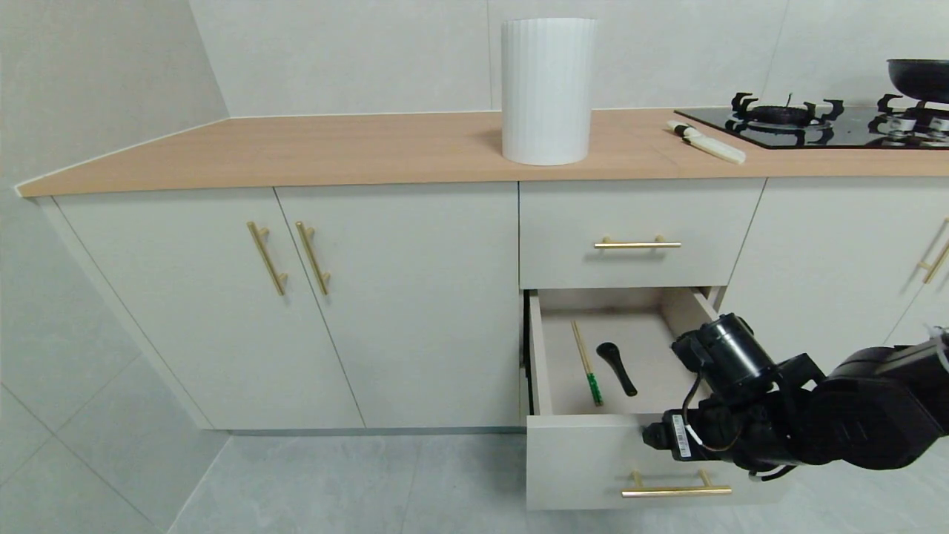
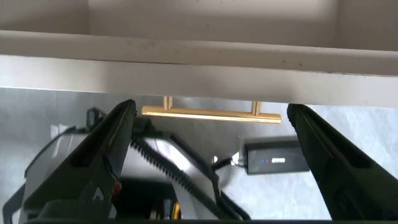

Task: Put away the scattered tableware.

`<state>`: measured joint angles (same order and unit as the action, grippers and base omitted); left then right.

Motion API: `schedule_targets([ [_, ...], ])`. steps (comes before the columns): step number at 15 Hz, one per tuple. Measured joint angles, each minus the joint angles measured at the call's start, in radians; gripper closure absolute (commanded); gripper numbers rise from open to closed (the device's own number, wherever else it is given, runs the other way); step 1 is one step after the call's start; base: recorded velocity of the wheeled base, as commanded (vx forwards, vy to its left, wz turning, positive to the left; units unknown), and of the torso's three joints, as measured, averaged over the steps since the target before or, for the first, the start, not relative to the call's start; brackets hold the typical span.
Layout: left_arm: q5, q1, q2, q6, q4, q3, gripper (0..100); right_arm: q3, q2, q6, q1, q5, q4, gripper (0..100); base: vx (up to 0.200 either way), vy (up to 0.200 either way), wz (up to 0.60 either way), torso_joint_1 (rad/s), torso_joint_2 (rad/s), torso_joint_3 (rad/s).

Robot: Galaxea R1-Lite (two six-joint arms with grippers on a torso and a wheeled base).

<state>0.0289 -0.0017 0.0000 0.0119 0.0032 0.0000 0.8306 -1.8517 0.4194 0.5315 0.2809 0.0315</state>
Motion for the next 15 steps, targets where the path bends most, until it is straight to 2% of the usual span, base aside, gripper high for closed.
schedule_targets([
  [8,0.000,0.000,0.000,0.000,0.000,0.000,0,0.302,-0.197,-0.098,-0.088,0.001,0.010,0,0.000,0.000,0.00,0.000,0.00,0.000],
  [15,0.000,0.000,0.000,0.000,0.000,0.000,0,0.533,-0.368,-0.096,-0.168,0.003,0.014,0,0.000,0.000,0.00,0.000,0.00,0.000],
])
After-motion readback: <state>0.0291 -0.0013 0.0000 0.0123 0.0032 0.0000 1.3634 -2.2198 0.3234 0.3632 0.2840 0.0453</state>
